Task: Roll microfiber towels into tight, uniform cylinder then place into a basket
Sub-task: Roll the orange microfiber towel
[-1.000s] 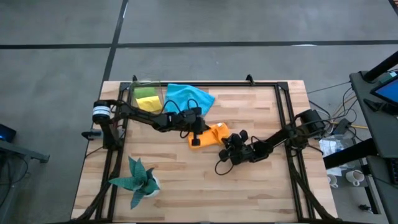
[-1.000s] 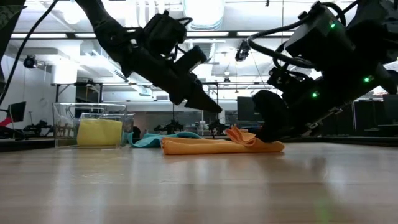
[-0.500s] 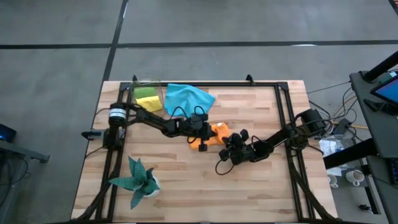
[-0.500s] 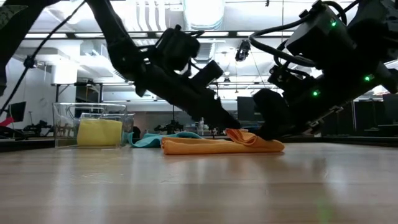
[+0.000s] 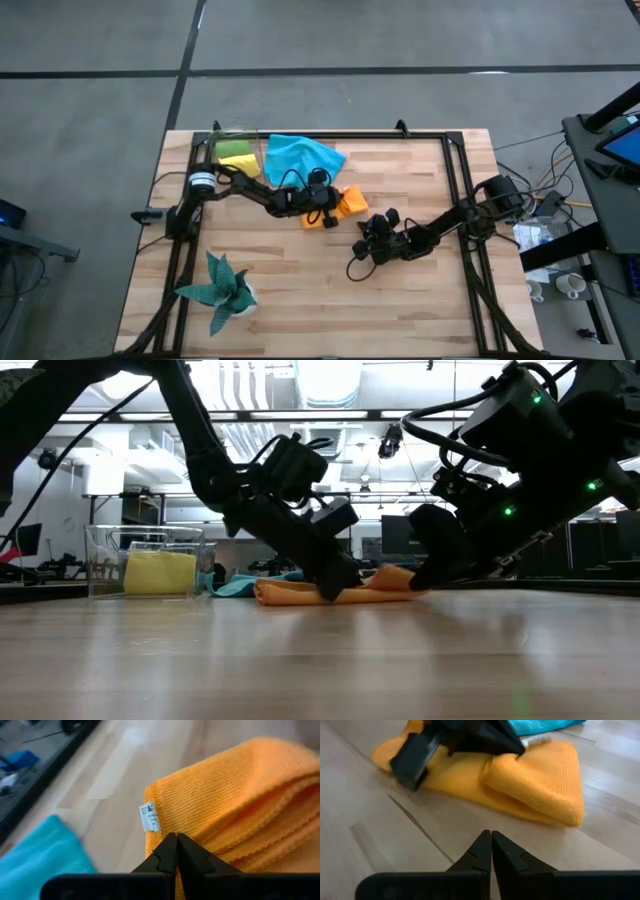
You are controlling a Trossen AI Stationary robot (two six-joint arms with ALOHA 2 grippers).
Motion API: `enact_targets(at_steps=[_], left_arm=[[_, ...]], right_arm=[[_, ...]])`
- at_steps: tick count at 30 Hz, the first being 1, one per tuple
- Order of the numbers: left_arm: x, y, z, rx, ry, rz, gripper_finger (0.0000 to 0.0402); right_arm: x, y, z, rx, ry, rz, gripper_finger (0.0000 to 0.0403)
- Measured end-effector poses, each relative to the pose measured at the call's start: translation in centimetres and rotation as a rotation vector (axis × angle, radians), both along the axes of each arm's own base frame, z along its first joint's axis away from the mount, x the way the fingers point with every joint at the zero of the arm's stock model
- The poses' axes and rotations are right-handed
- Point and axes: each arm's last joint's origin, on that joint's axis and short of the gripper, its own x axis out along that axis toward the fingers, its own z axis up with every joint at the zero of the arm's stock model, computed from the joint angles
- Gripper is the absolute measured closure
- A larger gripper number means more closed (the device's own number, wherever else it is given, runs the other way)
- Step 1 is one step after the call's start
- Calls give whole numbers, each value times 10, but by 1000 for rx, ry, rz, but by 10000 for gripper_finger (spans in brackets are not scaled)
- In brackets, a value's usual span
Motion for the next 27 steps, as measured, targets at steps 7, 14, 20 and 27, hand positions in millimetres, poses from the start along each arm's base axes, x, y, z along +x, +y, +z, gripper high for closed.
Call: enact_targets(at_steps=[7,14,20,27], left_arm=[[-1,3,1,44,22,2,402],[-2,-3,19,50,4,-11,402],[-9,-4,48,79,-4,31,402],[-8,-15,61,-13,-63,-168,402]], right_arm=[[0,0,0,1,0,1,394],[-2,-1,8,-32,29,31,394],[-11,-4,32,-43,33,26,394],[-14,-9,40,-73,11,8,394]])
